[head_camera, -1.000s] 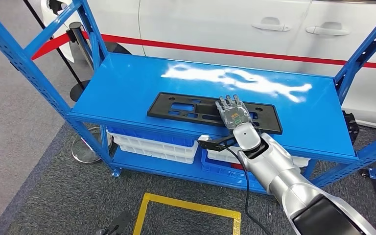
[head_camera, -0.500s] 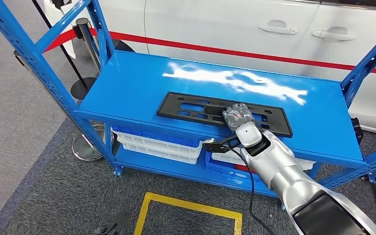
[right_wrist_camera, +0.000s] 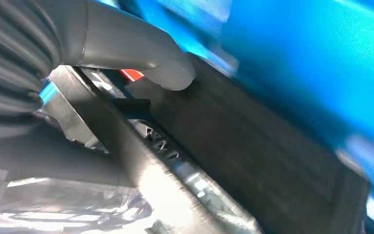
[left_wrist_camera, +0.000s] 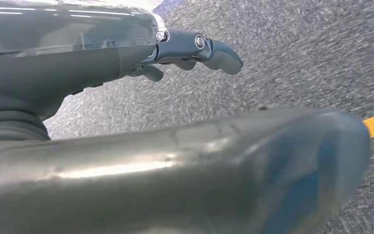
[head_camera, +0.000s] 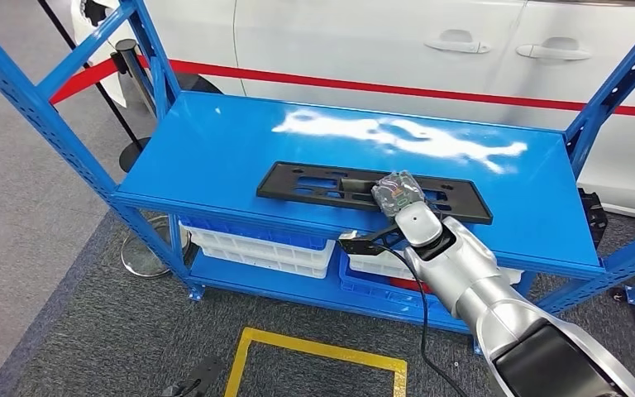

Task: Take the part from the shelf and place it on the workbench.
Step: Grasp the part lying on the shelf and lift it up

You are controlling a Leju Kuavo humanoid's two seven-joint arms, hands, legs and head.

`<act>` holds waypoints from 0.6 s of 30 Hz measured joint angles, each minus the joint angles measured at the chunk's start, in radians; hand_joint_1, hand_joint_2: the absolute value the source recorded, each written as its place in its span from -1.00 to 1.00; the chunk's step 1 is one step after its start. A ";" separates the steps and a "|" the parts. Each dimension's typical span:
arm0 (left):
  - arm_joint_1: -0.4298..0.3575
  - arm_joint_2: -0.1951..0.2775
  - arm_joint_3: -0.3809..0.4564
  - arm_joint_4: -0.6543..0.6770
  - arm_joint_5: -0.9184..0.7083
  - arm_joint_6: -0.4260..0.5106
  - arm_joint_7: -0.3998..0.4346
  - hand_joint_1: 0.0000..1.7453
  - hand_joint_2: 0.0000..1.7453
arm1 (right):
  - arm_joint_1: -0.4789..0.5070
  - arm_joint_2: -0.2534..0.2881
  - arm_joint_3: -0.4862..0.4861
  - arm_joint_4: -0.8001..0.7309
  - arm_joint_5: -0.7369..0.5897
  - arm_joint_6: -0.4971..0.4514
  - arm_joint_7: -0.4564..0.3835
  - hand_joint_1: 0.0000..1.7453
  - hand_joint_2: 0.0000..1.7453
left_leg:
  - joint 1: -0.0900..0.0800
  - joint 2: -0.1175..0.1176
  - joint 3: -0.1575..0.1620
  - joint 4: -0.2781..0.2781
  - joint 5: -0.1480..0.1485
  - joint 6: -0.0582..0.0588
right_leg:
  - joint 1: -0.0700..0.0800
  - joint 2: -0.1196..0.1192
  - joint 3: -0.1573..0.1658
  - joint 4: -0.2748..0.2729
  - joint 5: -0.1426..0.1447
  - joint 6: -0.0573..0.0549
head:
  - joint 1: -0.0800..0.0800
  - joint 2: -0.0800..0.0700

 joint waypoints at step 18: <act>0.040 0.002 0.009 0.000 0.047 0.032 -0.065 -1.00 1.00 | 0.158 -0.095 -0.386 -0.974 -1.113 0.253 -0.442 0.91 1.00 | -0.002 -0.010 0.056 -0.120 0.024 0.021 | -0.007 -0.005 -0.013 0.018 -0.006 0.039 | 0.001 0.000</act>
